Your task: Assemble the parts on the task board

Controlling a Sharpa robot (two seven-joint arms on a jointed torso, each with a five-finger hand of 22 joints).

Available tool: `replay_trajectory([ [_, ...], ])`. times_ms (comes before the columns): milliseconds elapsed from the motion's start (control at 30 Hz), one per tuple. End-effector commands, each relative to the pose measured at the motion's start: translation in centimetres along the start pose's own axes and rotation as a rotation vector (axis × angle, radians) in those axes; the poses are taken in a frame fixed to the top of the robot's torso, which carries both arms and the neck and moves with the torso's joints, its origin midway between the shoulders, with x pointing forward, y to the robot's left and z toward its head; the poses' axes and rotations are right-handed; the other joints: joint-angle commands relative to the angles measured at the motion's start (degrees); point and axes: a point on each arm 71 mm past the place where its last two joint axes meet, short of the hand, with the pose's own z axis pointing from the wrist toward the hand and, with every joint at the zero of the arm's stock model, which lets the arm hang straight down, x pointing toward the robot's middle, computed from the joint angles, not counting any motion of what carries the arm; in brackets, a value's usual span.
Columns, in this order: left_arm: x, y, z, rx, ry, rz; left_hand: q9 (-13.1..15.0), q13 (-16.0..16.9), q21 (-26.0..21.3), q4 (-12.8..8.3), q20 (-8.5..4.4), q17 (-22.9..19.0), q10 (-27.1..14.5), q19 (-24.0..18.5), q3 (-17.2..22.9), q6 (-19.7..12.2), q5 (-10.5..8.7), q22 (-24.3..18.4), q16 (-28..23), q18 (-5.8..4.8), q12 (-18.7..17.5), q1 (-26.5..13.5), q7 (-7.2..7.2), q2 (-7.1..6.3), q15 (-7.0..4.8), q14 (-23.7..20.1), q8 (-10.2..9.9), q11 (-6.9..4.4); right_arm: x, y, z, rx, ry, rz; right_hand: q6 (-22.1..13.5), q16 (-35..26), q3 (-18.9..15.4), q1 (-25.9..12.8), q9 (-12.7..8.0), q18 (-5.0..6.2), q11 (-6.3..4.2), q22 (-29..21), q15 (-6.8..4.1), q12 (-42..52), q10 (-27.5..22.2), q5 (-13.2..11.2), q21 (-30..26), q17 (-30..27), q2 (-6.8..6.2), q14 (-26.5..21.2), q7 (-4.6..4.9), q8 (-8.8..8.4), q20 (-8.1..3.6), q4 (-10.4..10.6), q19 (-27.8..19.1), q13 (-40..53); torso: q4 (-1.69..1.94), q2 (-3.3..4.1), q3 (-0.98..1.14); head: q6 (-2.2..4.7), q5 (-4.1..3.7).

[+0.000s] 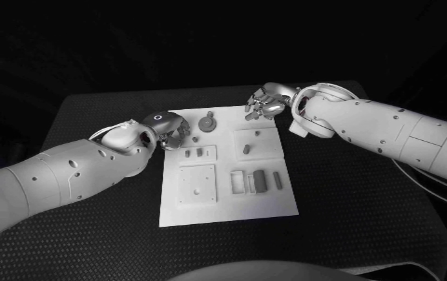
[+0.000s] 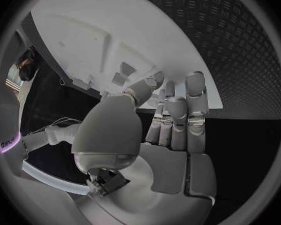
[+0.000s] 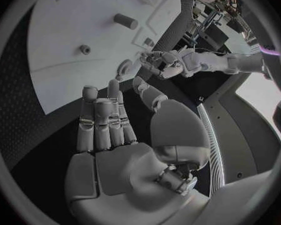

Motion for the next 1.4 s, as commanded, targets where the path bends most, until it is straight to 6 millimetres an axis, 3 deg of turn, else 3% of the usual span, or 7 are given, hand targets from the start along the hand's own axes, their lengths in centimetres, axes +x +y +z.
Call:
replay_trajectory([
  [33, -0.3, 0.6, -0.4, -0.028, -0.011, -0.021, -0.1, -0.1, -0.3, 0.1, 0.58, 0.1, -1.1, -0.1, -0.4, -0.8, -0.24, 1.0, -0.1, 7.42, -0.3, -0.1, 0.04, -0.77, 0.6, 0.0, -0.4, 0.44, -0.5, -0.4, -0.2, -0.013, -0.048, -0.023, 0.3, 0.0, 0.1, 1.1, 0.1, 0.7, 0.19, 1.0, -0.14, 0.1, -0.4, 0.2, 0.0, -0.1, -0.06, 0.0, 0.81, -0.41, -0.39, -0.9, 0.1, 0.0, -0.03, 0.0, -0.02, 0.13, 0.05],
  [367, -3.0, 3.3, -1.5, -0.107, -0.138, -0.256, 0.1, -0.1, -1.4, 1.1, 1.12, -0.3, -1.8, -1.5, -0.1, -0.2, -0.29, 0.7, -1.1, 7.34, -0.1, -0.7, 1.01, -1.07, 0.88, -1.7, 0.5, 0.7, -1.2, -1.7, -1.2, -0.009, -0.097, -0.14, -0.7, 0.1, 0.6, 4.7, 0.0, 0.7, 0.85, 1.0, 0.49, -1.9, -2.1, 0.2, 0.1, 0.0, -0.7, 0.0, 1.4, -0.96, -0.34, -2.3, 0.1, -1.6, -0.02, -0.08, 0.05, 0.7, 0.35],
  [700, -3.9, 5.6, -3.1, -0.197, -0.192, -0.718, 0.5, 0.3, -3.3, 2.7, 1.32, -1.2, -1.1, -3.1, 0.0, 1.1, -0.36, 0.0, -3.4, 6.67, 0.3, -2.2, 1.24, -0.73, 0.67, -3.2, 1.8, 0.48, -0.7, -2.2, -1.9, -0.025, -0.106, -0.305, -0.8, 0.3, 0.5, 6.5, -0.3, 0.7, 1.39, 1.1, 1.02, -4.8, -2.2, 0.2, 0.3, 0.0, -0.95, 0.0, 1.8, -1.15, -0.15, -2.4, 0.0, -4.8, -0.08, -0.03, 0.12, 1.33, -0.05],
  [933, -4.1, 5.7, -4.1, -0.169, -0.2, -1.067, 0.6, 0.7, -9.4, 3.7, 3.01, -3.9, -0.5, -10.6, -1.0, 1.3, -0.4, -3.1, -10.0, 4.67, 0.5, -5.3, 1.0, 0.13, 1.12, -9.8, 2.3, 0.83, 0.7, -2.3, -2.5, -0.044, -0.083, -0.431, -0.3, 0.3, 0.4, 6.8, -0.3, 0.7, 1.37, 1.0, 1.02, -5.6, -1.9, 0.2, 0.4, 0.0, -1.06, 0.0, 1.64, -0.88, -0.1, -2.3, 0.0, -5.8, -0.04, -0.01, 0.04, 1.69, -0.26],
  [1100, -4.5, 5.6, -4.6, -0.141, -0.198, -1.127, 0.7, 1.1, -17.8, 2.4, 5.36, -8.0, 0.0, -19.3, -2.4, 1.3, -0.37, -9.1, -20.4, 1.91, 0.4, -7.8, 0.84, 1.05, 2.97, -17.9, 2.9, 1.87, 2.0, -1.9, -2.7, -0.063, -0.06, -0.482, 0.2, 0.4, 0.2, 6.5, -0.4, 0.7, 1.41, 1.0, 1.06, -6.2, -1.8, 0.2, 0.4, -0.1, -1.47, 0.2, 1.55, -0.66, -0.07, -2.2, 0.1, -6.5, 0.02, -0.06, 0.03, 1.7, -0.35],
  [1233, -4.7, 5.5, -4.8, -0.134, -0.208, -1.16, 0.8, 1.2, -18.8, 1.3, 6.63, -10.3, -0.4, -25.1, -2.9, 1.1, -0.44, -14.2, -27.7, 0.2, 0.1, -9.1, 0.85, 1.32, 5.86, -21.3, 3.2, 2.16, 2.9, -2.0, -2.7, -0.067, -0.045, -0.525, 0.4, 0.4, 0.2, 6.4, -0.5, 0.7, 1.4, 1.0, 1.06, -6.5, -1.5, 0.2, 0.5, -0.1, -1.8, 0.3, 1.49, -0.59, -0.1, -2.1, 0.2, -7.0, 0.02, -0.04, -0.08, 1.81, -0.24],
  [1400, -4.7, 5.3, -4.9, -0.128, -0.216, -1.186, 0.8, 0.6, -18.7, 0.5, 7.81, -11.3, -2.5, -28.1, -3.2, 0.4, -0.55, -19.4, -34.4, -0.37, -0.2, -9.6, 0.98, 1.49, 7.78, -22.8, 3.4, 2.99, 3.7, -2.0, -2.5, -0.073, -0.055, -0.553, 0.4, 0.4, 0.3, 6.3, -0.6, 0.7, 1.41, 1.0, 1.06, -6.9, -1.3, 0.2, 0.5, -0.2, -2.02, 0.5, 1.52, -0.66, -0.16, -2.1, 0.4, -7.5, 0.02, 0.0, -0.06, 1.87, -0.01],
])
